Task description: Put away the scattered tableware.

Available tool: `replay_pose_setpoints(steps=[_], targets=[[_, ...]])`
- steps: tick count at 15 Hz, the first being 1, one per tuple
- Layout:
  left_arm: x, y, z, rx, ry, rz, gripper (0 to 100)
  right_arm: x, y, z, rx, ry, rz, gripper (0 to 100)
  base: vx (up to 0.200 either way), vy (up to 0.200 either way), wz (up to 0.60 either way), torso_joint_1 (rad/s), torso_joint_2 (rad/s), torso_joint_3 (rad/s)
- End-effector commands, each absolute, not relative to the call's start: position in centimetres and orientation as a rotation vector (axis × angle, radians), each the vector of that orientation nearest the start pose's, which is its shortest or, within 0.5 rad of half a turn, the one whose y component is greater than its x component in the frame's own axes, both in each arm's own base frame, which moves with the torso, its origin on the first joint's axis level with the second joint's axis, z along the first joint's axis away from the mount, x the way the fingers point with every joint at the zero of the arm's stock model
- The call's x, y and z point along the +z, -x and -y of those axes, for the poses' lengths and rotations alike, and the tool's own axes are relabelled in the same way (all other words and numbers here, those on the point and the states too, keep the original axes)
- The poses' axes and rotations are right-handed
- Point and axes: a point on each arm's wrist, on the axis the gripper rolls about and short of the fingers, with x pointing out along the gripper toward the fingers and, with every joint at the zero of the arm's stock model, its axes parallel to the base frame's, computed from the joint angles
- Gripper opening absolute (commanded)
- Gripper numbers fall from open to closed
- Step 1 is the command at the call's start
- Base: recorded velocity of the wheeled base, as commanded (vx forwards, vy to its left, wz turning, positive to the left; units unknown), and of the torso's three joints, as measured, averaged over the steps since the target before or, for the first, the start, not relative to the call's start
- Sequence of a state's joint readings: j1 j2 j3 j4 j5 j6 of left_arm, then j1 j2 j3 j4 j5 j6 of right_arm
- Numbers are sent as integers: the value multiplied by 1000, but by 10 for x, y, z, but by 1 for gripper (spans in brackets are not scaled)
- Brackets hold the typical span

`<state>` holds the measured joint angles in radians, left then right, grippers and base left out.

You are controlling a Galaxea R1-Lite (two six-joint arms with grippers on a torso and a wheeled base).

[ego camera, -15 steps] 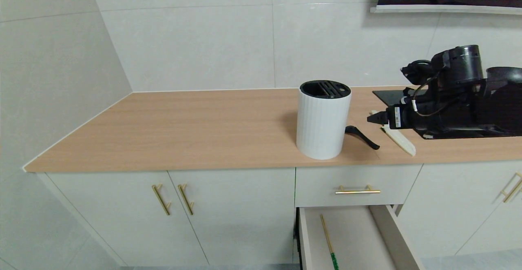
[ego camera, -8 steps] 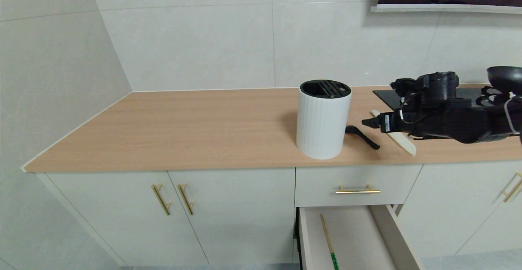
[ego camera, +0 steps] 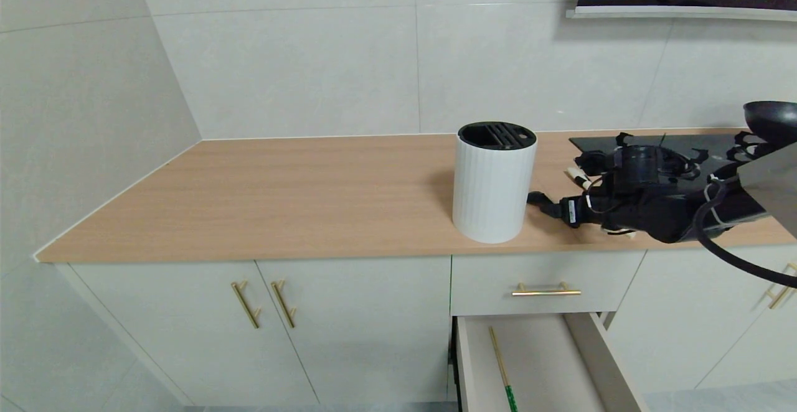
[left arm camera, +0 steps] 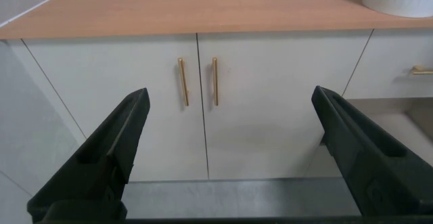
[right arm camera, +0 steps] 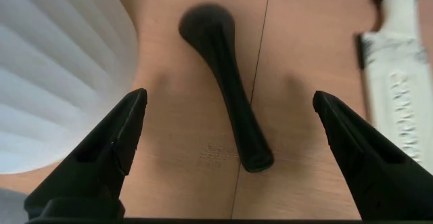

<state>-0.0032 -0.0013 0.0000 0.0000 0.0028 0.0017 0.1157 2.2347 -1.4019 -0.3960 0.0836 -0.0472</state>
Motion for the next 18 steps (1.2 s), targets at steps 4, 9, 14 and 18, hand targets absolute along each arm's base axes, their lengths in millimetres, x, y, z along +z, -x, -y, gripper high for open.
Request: replay_pose_setpoints(steps=[4,9,14,18], targets=[[75,23,0,0,-2,0,100,97,-457,-55,205,55,-458,100,0,0,0,0,0,0],[75,23,0,0,-2,0,100,96,-459,-56,205,55,-458,100,0,0,0,0,0,0],[75,23,0,0,-2,0,100,92,-461,-56,205,55,-464,100,0,0,0,0,0,0],[76,23,0,0,-2,2,100,93,-461,-56,205,55,-459,0,0,0,0,0,0,0]])
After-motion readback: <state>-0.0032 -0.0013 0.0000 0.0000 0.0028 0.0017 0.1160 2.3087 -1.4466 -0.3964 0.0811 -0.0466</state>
